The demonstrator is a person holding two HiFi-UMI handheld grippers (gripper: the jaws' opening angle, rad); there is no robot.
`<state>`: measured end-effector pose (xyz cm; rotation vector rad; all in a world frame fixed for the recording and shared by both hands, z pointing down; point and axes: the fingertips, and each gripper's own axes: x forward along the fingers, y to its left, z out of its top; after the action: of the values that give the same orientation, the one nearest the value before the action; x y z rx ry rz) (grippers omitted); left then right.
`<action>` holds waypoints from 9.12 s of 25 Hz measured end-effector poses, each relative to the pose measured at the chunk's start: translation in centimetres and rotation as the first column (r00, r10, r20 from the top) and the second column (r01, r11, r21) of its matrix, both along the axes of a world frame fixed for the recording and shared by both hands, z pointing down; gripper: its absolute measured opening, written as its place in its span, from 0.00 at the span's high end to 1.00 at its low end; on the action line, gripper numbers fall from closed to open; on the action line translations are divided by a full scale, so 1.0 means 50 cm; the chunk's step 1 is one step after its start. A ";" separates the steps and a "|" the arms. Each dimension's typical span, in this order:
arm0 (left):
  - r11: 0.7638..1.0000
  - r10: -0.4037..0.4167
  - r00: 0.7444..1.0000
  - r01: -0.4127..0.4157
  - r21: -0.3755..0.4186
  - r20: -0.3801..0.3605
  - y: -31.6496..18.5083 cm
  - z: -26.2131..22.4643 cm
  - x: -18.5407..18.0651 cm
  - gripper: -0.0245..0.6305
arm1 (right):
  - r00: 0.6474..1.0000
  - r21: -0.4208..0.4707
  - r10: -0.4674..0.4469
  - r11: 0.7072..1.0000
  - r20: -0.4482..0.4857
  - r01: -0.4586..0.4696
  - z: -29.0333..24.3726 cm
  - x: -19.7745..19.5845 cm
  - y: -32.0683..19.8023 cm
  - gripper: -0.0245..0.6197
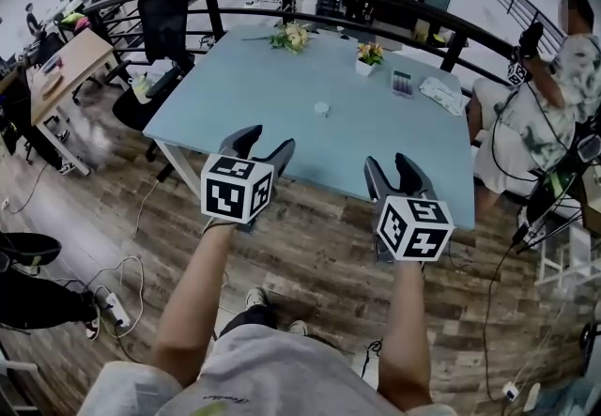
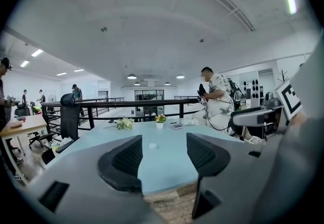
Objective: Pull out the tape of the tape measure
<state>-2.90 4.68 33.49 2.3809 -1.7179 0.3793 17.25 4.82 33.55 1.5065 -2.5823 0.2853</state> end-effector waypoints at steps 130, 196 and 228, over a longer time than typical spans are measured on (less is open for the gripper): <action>0.165 0.974 0.031 -0.778 -0.607 0.225 -0.637 0.556 0.113 0.49 | 0.965 -0.377 0.260 0.890 -0.044 -0.257 0.360 -0.154 -0.559 0.61; 0.436 0.899 0.383 -0.740 -0.512 0.212 -0.614 0.305 0.143 0.64 | 0.876 -0.337 0.275 0.931 0.396 -0.140 0.247 -0.118 -0.556 0.61; 0.600 0.776 0.600 -0.603 -0.526 0.196 -0.652 0.243 0.130 0.64 | 0.443 -0.341 0.220 0.915 0.869 0.215 0.236 -0.202 -0.652 0.81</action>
<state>3.60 -27.91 45.62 2.6423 -0.5328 1.2995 7.14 -27.77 45.37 1.3650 -2.8252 2.0276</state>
